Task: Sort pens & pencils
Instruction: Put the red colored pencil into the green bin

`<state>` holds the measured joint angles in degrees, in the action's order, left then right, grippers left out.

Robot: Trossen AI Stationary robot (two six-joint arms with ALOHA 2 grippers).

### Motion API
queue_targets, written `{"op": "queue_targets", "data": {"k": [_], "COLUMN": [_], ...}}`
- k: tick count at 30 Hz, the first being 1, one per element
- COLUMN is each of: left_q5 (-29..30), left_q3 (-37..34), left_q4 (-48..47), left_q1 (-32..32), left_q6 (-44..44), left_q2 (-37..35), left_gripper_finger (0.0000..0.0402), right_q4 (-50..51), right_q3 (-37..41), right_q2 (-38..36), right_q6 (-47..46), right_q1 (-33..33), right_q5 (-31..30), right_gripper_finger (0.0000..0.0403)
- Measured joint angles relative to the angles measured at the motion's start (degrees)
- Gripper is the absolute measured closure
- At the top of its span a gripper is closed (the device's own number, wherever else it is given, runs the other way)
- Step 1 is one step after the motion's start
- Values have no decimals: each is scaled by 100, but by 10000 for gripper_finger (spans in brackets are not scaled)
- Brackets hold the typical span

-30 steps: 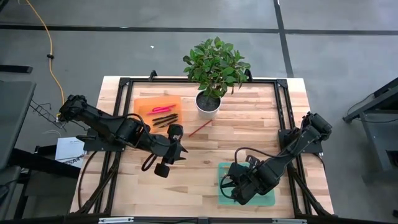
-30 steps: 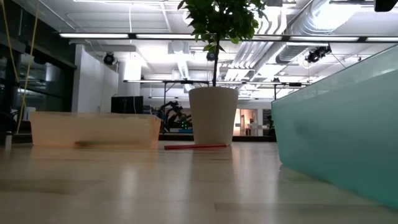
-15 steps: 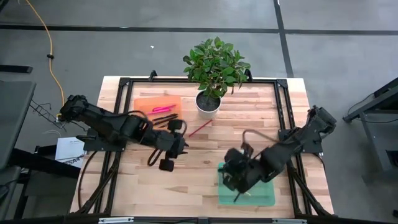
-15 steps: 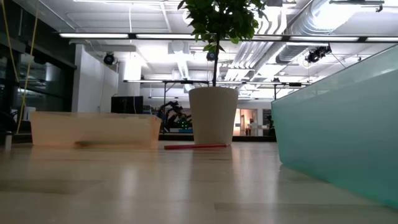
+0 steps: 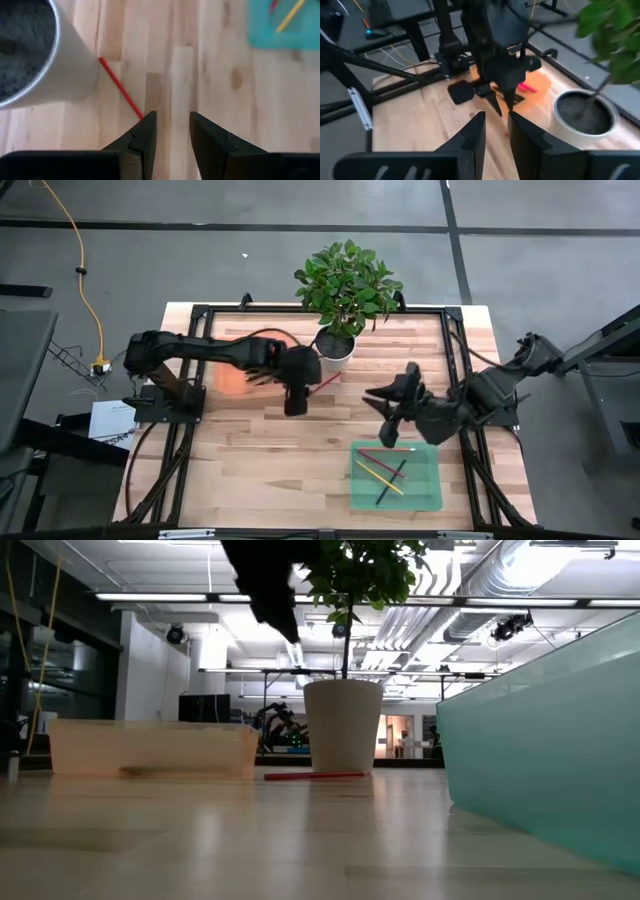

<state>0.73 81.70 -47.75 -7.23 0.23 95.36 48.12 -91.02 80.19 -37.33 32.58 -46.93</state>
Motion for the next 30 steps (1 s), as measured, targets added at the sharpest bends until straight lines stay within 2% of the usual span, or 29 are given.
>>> {"op": "queue_targets", "data": {"k": [7, 21, 30], "left_q5": [-288, -30, 140], "left_q3": [-12, -5, -5], "left_q4": [-16, 167, 355], "left_q1": [-408, -438, -438], "left_q6": [11, -523, -825], "left_q2": [566, 1291, 1778], "left_gripper_finger": [300, 300, 300], "right_q4": [605, 795, 778], "right_q3": [0, 0, 0], "right_q2": [-222, -276, -539], "right_q6": [275, 930, 911], "right_q1": [-31, -337, -341], "right_q5": [-119, -184, -243], "right_gripper_finger": [329, 329, 329]}}
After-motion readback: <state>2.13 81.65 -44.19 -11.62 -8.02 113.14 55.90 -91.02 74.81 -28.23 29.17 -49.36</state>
